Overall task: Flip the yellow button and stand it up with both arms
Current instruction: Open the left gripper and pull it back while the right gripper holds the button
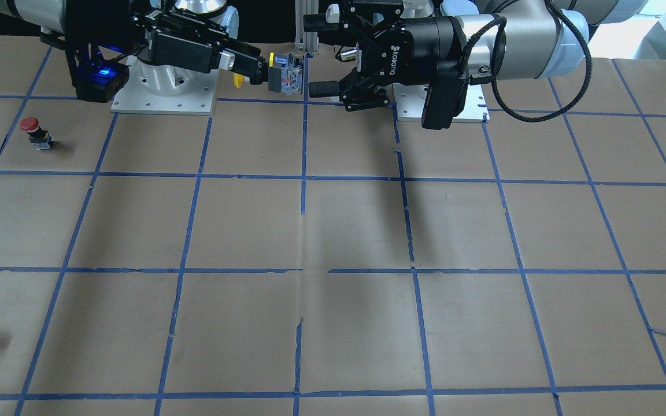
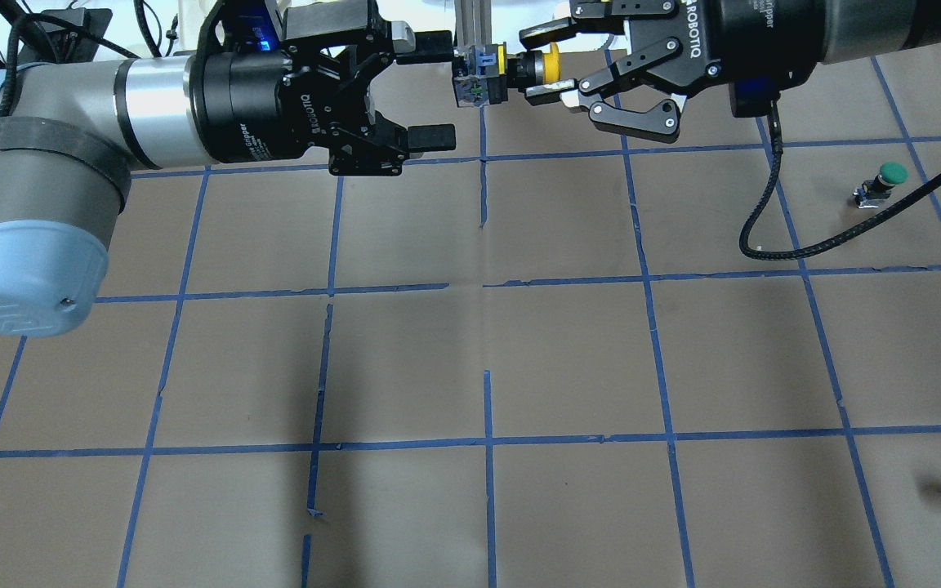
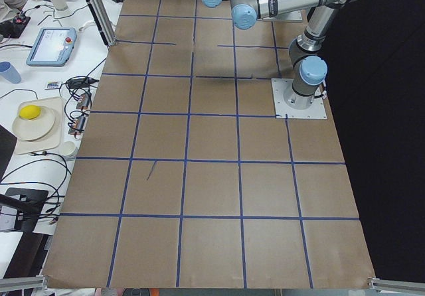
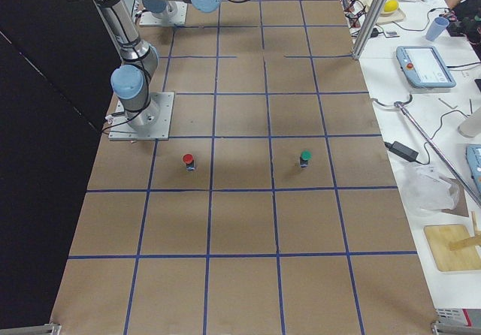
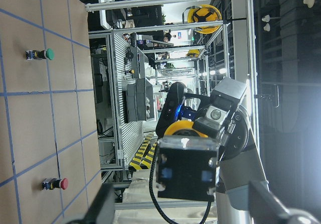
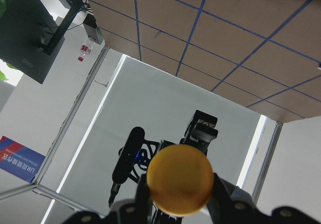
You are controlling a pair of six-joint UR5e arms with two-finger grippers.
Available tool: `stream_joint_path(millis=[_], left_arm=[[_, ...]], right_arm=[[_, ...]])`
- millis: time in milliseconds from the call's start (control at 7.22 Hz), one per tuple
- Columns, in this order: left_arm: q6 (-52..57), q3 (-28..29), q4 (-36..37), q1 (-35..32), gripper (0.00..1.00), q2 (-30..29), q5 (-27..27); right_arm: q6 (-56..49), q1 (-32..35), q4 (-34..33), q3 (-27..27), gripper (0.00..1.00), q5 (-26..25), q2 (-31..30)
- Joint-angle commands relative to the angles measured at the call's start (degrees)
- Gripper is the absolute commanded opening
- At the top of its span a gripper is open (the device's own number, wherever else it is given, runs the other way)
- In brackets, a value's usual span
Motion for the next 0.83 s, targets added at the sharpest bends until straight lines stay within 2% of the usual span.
stream_joint_path(millis=[0, 138, 277, 415, 554, 692], left_arm=[[-4.2, -0.1, 8.3, 0.0, 1.00, -1.3, 17.0], [-4.3, 0.6, 9.8, 0.0, 1.00, -1.5, 26.1], [-4.3, 0.8, 10.0, 0.1, 1.00, -1.6, 32.4], [-4.3, 2.0, 9.5, 0.1, 1.00, -1.6, 42.6], [-4.4, 3.4, 9.0, 0.1, 1.00, -2.3, 48.5], [-4.3, 4.9, 7.9, 0.1, 1.00, -4.4, 56.7]], right_arm=[[-1.2, -6.0, -4.3, 0.0, 0.04, -8.0, 0.4], [-5.6, -7.5, -4.6, -0.1, 0.03, -14.1, 0.9], [-12.4, -7.9, -4.9, 0.0, 0.01, -23.1, 2.1], [-17.7, -8.0, -5.9, -0.1, 0.01, -30.0, 3.8], [-22.5, -8.0, -8.7, 0.0, 0.00, -40.2, 5.9], [-26.5, -8.2, -10.0, 0.1, 0.00, -45.4, 7.8]])
